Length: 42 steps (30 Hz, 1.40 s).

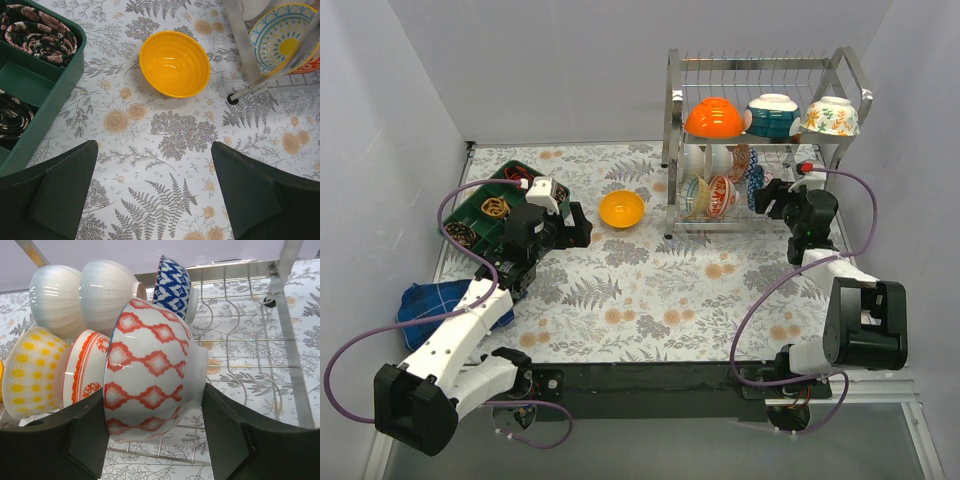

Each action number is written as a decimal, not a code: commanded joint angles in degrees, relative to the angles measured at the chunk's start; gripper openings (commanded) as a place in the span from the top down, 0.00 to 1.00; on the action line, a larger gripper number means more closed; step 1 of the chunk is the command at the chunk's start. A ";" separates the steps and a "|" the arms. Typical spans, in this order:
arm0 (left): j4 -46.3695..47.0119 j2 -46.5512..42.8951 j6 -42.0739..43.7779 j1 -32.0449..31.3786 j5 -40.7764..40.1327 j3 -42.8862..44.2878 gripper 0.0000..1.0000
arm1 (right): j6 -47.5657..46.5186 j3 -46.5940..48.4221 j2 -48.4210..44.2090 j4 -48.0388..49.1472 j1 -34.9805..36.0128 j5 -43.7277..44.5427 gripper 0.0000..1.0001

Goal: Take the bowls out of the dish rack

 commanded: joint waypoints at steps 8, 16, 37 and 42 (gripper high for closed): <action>1.49 0.09 -0.60 -0.13 4.83 -0.46 0.02 | 3.42 -4.82 -13.16 -1.18 0.01 5.53 0.96; 2.19 1.41 -1.66 -0.12 8.71 -0.46 0.02 | 14.12 -9.99 -23.54 -7.87 0.10 -1.22 0.99; 16.51 6.33 -25.81 -16.53 10.59 -8.81 0.02 | 39.72 -28.45 -38.58 -2.00 24.88 -12.40 0.99; 20.38 8.97 -29.08 -22.27 5.30 -9.78 0.02 | 42.80 -30.57 -36.12 5.12 29.88 -13.37 0.99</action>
